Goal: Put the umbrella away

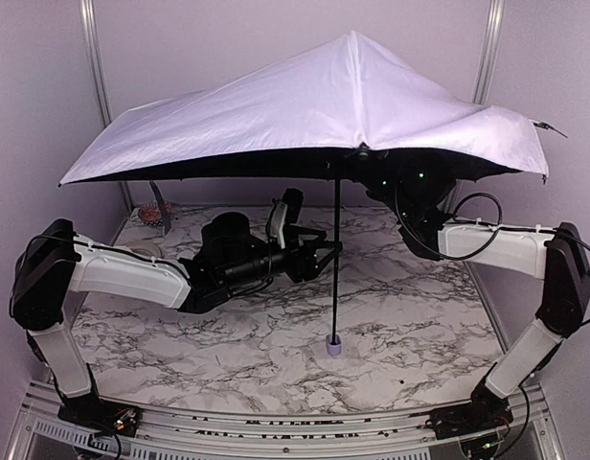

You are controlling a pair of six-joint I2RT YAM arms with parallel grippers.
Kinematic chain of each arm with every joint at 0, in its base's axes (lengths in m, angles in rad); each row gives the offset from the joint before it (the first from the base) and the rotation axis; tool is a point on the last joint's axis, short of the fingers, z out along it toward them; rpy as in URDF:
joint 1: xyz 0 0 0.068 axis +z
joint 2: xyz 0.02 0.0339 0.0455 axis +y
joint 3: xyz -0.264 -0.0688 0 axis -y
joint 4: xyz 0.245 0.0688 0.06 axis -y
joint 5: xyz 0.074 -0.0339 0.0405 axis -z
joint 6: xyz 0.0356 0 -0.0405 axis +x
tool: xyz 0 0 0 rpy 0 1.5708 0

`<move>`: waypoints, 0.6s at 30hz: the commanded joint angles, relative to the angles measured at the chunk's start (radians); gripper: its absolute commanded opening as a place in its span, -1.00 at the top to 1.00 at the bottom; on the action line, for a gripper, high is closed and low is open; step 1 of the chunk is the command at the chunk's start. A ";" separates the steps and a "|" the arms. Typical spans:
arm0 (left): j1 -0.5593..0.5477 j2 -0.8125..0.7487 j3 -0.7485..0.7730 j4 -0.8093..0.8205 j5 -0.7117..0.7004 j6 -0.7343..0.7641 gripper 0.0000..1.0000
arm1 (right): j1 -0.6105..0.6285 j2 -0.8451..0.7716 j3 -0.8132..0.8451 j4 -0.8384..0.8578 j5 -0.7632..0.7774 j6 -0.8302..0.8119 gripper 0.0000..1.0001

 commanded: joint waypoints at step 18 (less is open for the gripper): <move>0.018 0.059 0.117 -0.116 0.163 -0.098 1.00 | 0.052 -0.037 0.033 -0.021 0.085 0.042 1.00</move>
